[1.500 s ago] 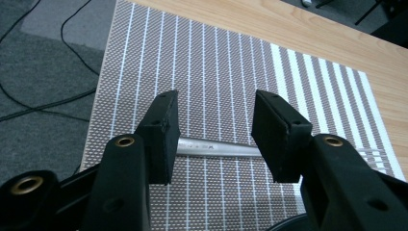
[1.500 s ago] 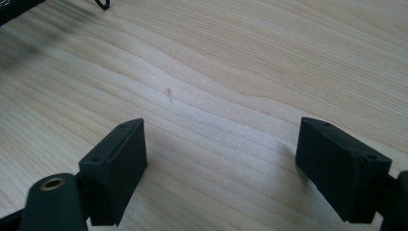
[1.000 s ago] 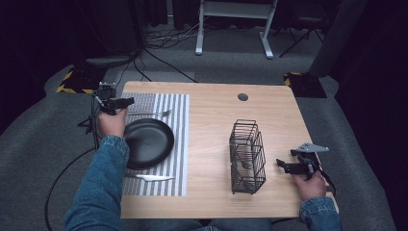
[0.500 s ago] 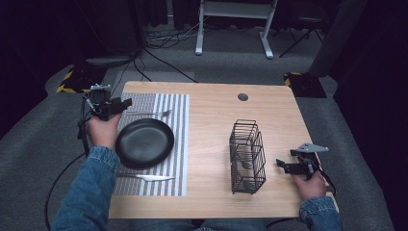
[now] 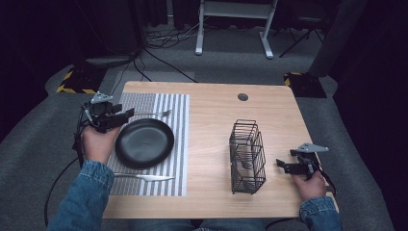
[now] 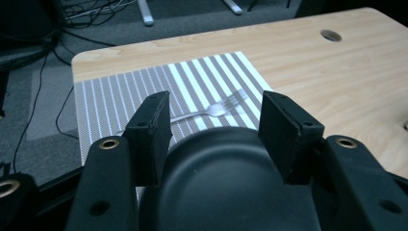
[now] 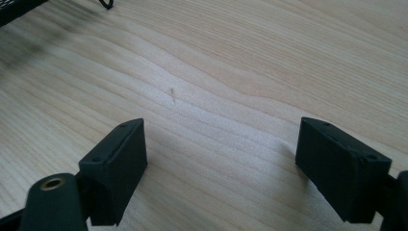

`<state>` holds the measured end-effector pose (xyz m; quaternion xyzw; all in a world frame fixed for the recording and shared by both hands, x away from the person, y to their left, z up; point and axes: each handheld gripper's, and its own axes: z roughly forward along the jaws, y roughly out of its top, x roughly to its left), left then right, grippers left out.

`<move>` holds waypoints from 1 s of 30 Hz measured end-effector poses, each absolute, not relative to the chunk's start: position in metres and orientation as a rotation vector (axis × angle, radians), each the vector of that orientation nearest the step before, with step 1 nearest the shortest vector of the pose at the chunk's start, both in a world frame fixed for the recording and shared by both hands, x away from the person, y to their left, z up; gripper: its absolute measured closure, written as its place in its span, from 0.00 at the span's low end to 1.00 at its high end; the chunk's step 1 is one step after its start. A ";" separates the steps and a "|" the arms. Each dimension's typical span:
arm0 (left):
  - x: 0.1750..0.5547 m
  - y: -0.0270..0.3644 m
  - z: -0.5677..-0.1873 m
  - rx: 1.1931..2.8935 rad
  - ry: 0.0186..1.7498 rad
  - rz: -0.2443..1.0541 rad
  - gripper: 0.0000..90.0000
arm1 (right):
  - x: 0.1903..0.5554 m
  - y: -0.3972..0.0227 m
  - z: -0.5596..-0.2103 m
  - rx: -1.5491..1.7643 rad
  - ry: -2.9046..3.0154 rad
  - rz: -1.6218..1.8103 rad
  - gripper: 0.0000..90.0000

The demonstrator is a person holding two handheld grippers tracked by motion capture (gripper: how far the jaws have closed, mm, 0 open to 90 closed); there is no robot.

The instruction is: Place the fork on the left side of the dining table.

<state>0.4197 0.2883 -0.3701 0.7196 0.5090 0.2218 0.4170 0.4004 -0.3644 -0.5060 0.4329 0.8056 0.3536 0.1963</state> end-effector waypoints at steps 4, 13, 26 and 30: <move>0.408 0.283 -0.373 1.849 1.223 0.554 0.47 | 0.400 -0.364 -0.506 1.210 2.259 0.992 0.20; 0.378 0.277 -0.385 1.912 1.161 0.464 0.41 | 0.400 -0.364 -0.506 1.210 2.260 0.992 0.20; 0.344 0.242 -0.404 2.099 1.136 0.471 0.38 | 0.400 -0.364 -0.506 1.212 2.258 0.992 0.20; 0.336 0.235 -0.414 2.146 1.110 0.456 0.39 | 0.400 -0.364 -0.506 1.212 2.258 0.992 0.20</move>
